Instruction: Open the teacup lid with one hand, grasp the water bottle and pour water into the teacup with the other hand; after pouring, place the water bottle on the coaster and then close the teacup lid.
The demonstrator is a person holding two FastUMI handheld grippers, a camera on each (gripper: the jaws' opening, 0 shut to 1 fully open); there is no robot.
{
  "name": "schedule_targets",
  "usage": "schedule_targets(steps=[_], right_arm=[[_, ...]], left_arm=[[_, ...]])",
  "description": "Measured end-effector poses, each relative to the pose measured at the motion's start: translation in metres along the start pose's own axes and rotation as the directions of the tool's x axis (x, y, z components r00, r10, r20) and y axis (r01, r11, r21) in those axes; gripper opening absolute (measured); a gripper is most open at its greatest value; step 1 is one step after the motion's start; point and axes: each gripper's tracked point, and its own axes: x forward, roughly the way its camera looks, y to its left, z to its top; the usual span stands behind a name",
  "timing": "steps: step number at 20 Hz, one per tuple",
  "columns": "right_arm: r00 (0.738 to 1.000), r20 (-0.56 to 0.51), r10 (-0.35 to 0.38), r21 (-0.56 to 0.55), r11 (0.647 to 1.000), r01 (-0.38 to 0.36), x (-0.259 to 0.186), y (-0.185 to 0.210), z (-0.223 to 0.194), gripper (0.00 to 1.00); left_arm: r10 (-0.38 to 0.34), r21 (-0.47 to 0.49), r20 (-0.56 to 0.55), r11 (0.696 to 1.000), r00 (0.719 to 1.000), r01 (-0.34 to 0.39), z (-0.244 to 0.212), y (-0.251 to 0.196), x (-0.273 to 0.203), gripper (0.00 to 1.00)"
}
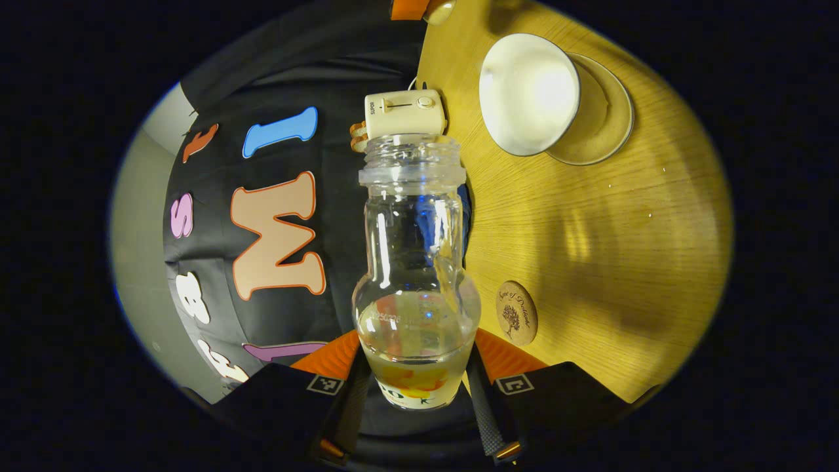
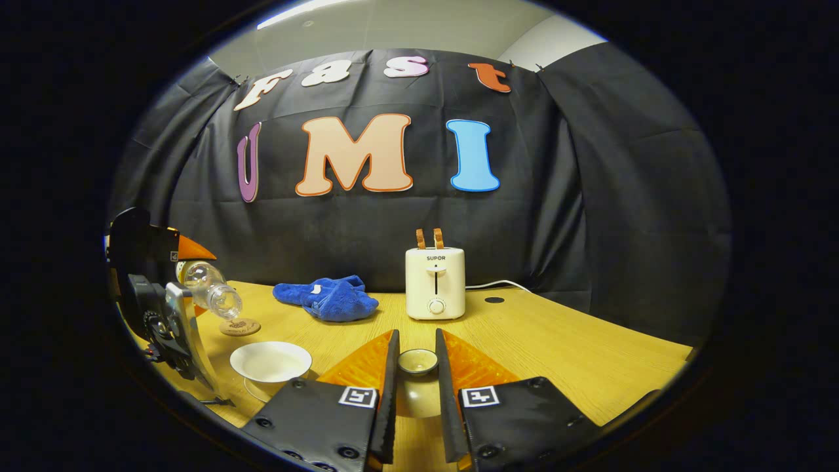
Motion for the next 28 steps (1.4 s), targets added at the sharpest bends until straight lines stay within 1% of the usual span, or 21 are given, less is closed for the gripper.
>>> schedule_targets(steps=[6,14,18,21,25,28], right_arm=[[1.000,0.000,0.000,0.000,1.000,0.000,0.000,0.000,0.000,0.33],[1.000,0.001,-0.003,0.000,1.000,0.003,0.000,0.000,0.001,0.33],[1.000,0.000,-0.003,-0.001,1.000,0.003,0.000,-0.001,0.000,0.32],[1.000,0.000,-0.003,0.000,1.000,0.003,0.000,-0.001,0.000,0.32],[1.000,0.000,-0.002,0.000,1.000,0.002,0.000,-0.001,0.000,0.33],[1.000,-0.001,0.002,0.000,1.000,-0.002,0.001,0.000,0.000,0.33]], left_arm=[[-0.004,0.062,0.007,0.998,1.000,0.004,0.005,-0.002,0.002,0.69],[0.010,0.138,0.013,0.990,1.000,-0.012,0.007,0.005,0.001,0.69],[0.037,0.179,0.025,0.983,0.999,-0.041,0.011,0.010,0.001,0.69],[0.070,0.218,0.044,0.973,0.997,-0.078,0.017,0.026,0.004,0.69],[0.114,0.263,0.068,0.956,0.991,-0.128,0.025,0.040,0.000,0.68],[0.135,0.296,0.076,0.943,0.988,-0.152,0.028,0.050,-0.004,0.69]])
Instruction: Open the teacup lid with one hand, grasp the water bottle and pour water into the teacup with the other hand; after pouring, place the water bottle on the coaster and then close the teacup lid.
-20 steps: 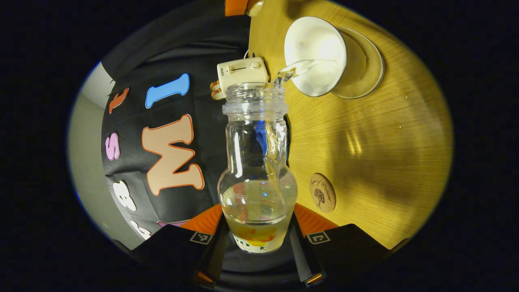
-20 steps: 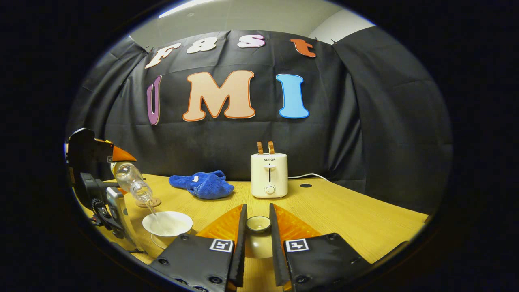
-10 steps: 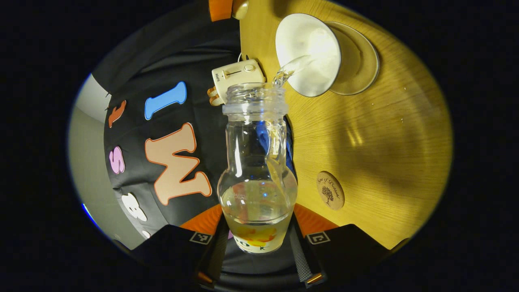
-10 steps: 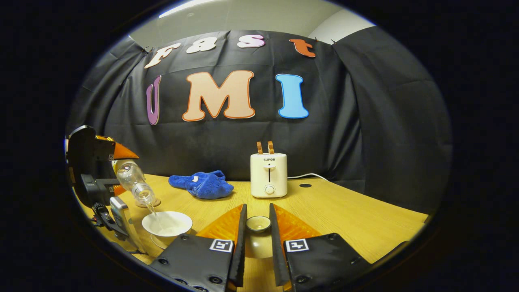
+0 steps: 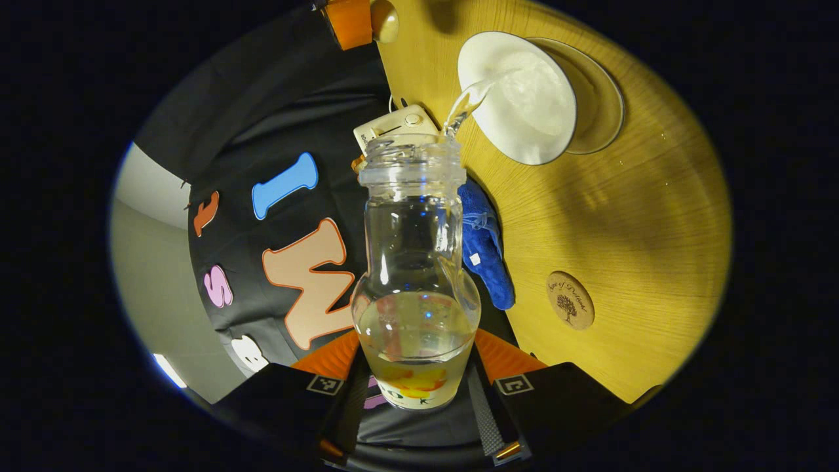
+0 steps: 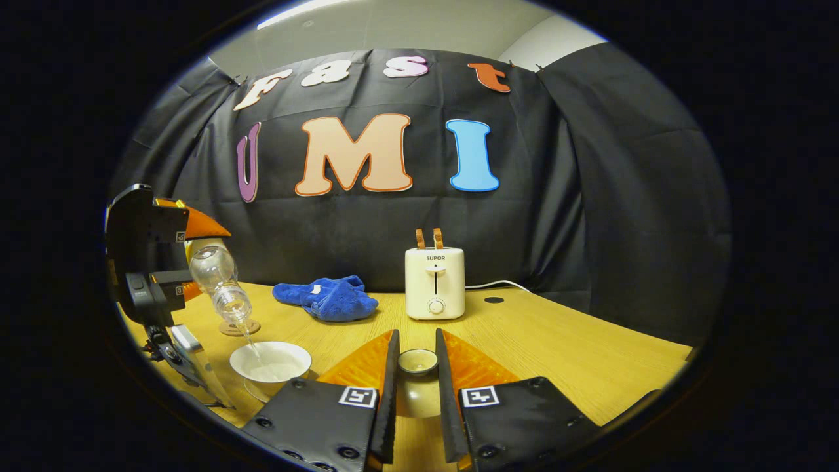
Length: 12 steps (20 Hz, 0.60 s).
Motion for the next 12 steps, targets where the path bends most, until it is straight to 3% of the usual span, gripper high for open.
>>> schedule_targets(steps=[7,12], right_arm=[[1.000,0.000,0.001,0.000,1.000,-0.001,-0.001,0.000,0.000,0.32],[1.000,0.001,0.001,0.000,1.000,-0.001,0.000,0.000,0.001,0.33]], left_arm=[[0.061,0.052,0.012,0.997,0.998,-0.062,0.000,0.018,-0.003,0.68],[0.001,-0.070,0.027,0.998,1.000,0.001,0.001,-0.006,0.002,0.67]])
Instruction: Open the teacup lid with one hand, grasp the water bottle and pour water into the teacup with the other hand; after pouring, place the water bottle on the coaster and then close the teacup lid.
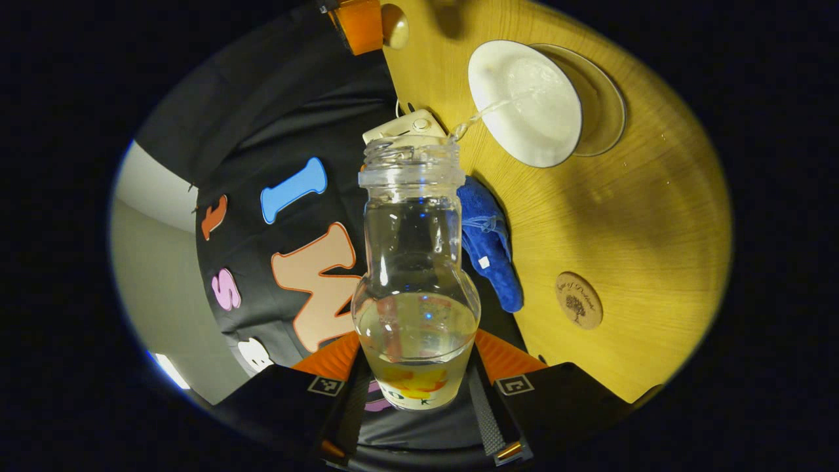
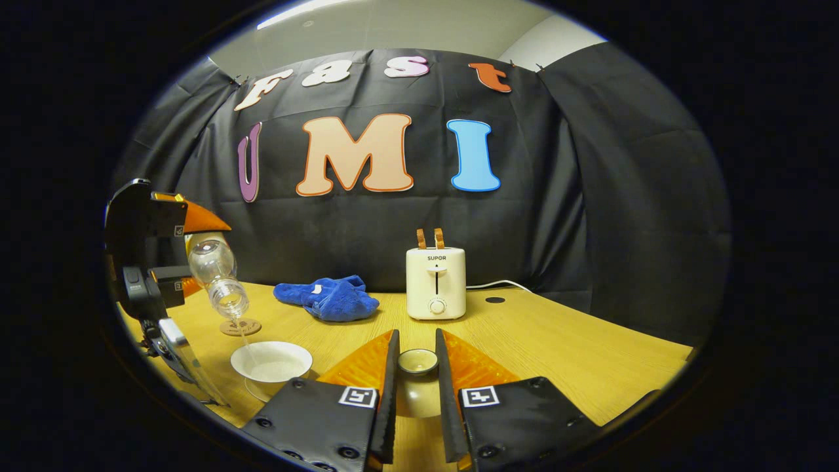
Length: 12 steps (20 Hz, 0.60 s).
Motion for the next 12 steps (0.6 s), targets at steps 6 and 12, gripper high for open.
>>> schedule_targets(steps=[6,12], right_arm=[[1.000,0.000,0.004,0.000,1.000,-0.004,0.000,0.001,-0.001,0.33],[1.000,0.002,0.004,0.000,1.000,-0.004,0.000,0.001,0.000,0.32]], left_arm=[[-0.124,-0.337,0.018,0.934,0.992,0.123,-0.006,-0.042,0.003,0.68],[-0.204,-0.734,0.066,0.653,0.977,0.186,-0.008,-0.060,-0.007,0.68]])
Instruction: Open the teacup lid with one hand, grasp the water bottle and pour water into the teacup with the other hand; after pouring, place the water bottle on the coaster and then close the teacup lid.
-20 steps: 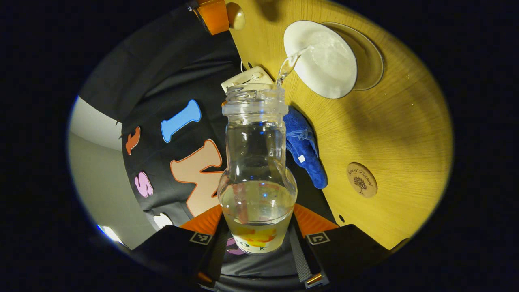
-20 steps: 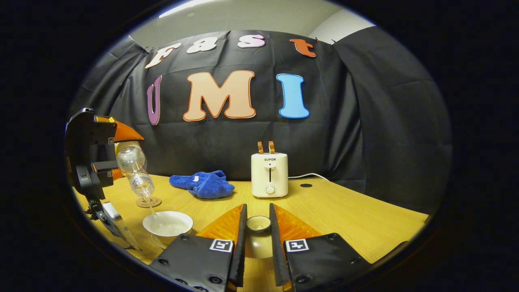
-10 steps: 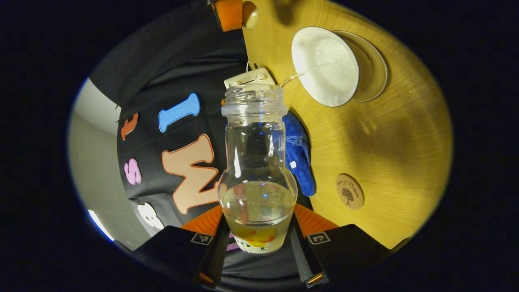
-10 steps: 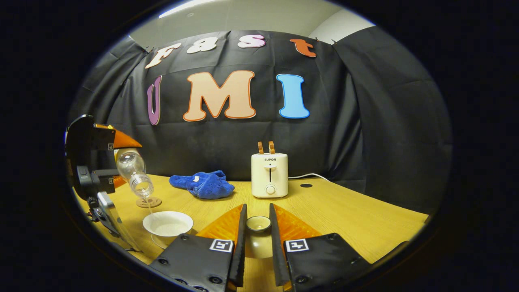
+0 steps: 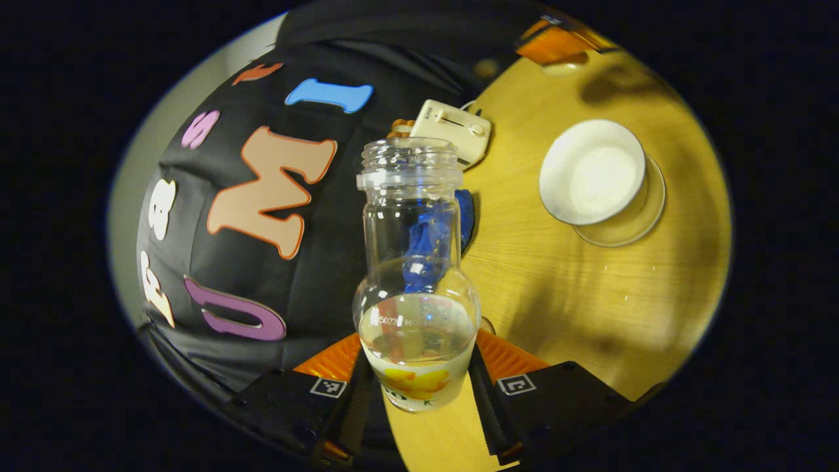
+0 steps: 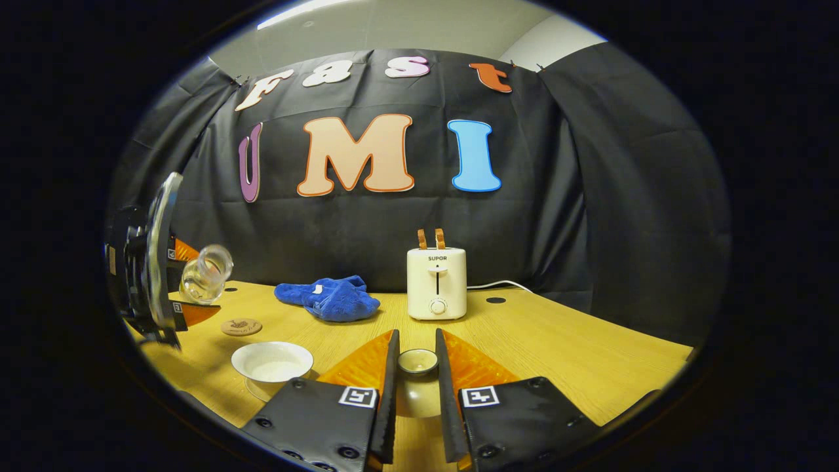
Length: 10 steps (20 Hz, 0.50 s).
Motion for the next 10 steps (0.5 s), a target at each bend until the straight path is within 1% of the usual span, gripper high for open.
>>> schedule_targets(steps=[2,3,4,5,7,9,10], right_arm=[[1.000,0.000,0.000,0.001,1.000,0.000,0.000,0.000,0.000,0.33],[1.000,0.000,0.000,0.000,1.000,0.000,0.000,0.000,-0.001,0.32],[1.000,0.000,0.000,0.001,1.000,0.000,0.000,0.000,-0.001,0.32],[1.000,0.000,0.000,0.000,1.000,0.000,0.000,0.000,-0.001,0.32],[1.000,0.000,0.000,0.000,1.000,0.000,0.000,0.000,-0.001,0.33],[1.000,0.000,0.000,0.000,1.000,0.000,0.000,0.000,-0.001,0.33],[1.000,0.001,0.000,0.001,1.000,0.000,0.000,0.000,0.000,0.32]], left_arm=[[0.051,-0.141,0.011,0.989,0.999,-0.049,-0.004,0.013,-0.004,0.68],[0.067,-0.216,0.014,0.974,0.998,-0.063,-0.009,0.017,-0.005,0.65],[0.075,-0.300,0.014,0.952,0.997,-0.068,-0.014,0.021,-0.007,0.68],[0.076,-0.378,0.014,0.923,0.997,-0.065,-0.019,0.021,-0.007,0.68],[0.062,-0.528,-0.002,0.848,0.998,-0.053,-0.032,0.022,-0.004,0.68],[0.061,-0.642,-0.021,0.764,0.998,-0.060,-0.043,0.024,0.003,0.68],[0.066,-0.682,-0.027,0.729,0.997,-0.067,-0.050,0.027,0.005,0.68]])
